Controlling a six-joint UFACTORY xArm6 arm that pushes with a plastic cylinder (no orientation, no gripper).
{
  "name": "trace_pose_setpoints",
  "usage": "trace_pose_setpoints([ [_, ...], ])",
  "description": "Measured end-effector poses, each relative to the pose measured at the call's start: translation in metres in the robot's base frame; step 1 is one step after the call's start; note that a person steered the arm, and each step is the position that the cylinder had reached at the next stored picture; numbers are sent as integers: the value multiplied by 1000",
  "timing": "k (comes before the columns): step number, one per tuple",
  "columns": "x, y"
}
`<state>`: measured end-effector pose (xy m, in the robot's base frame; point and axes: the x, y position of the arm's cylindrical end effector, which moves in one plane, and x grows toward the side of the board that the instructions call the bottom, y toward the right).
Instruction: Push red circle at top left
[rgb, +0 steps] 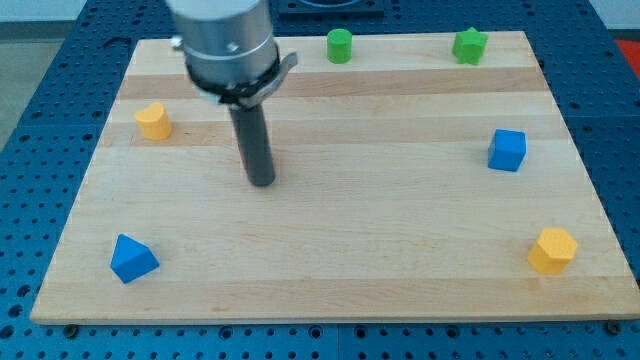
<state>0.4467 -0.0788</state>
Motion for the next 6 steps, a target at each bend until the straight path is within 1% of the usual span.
trace_pose_setpoints([
  [2,-71,8],
  [3,-57,-17],
  [5,-6,-42],
  [6,-12,-91],
])
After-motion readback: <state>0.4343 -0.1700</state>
